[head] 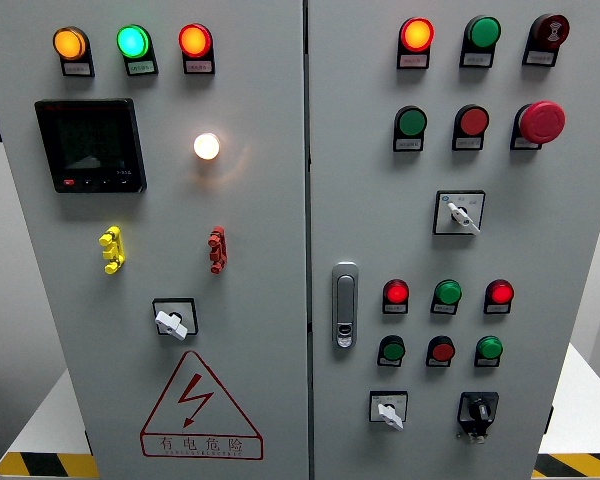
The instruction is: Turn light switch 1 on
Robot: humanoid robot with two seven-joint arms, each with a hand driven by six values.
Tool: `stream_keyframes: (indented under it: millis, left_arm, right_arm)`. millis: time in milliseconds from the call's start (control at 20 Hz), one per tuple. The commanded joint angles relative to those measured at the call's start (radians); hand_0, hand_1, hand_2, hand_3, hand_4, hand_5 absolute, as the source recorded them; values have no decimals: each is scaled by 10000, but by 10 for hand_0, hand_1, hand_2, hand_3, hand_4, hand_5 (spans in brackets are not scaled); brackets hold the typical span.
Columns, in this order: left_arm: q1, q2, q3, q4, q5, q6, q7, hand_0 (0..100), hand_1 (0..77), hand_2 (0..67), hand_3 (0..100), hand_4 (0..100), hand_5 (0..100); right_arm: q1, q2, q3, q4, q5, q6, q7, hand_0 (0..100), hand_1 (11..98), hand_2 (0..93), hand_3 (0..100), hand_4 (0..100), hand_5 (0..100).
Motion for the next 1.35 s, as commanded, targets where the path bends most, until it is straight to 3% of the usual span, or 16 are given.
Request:
stream_keyframes:
  millis: [0, 300, 450, 750, 1300]
  left_arm:
    - [276, 20, 7, 25, -6, -91, 768, 0, 95, 166, 113, 312, 333]
    - [384, -72, 53, -6, -6, -138, 2500, 0, 77, 84, 7, 134, 228]
    - [384, -103, 53, -6, -21, -1, 3285, 0, 50, 75, 0, 44, 82]
    - [429, -134, 38, 40, -21, 138, 3562, 0, 6, 48, 0, 0, 0]
    - [430, -241, 252, 10, -37, 538, 3716, 0, 0, 26, 0, 0, 0]
  right_arm:
    - [1, 0, -1, 9, 0, 7, 2, 0, 195, 0, 194, 191, 106]
    - [1, -15, -1, -6, 0, 7, 2, 0, 195, 0, 194, 191, 106]
    - [1, -16, -1, -6, 0, -8, 2, 0, 195, 0, 194, 191, 106]
    - [1, 0, -1, -6, 0, 7, 2, 0, 195, 0, 194, 191, 106]
    - [1, 0, -1, 9, 0, -8, 2, 0, 194, 0, 194, 191, 107]
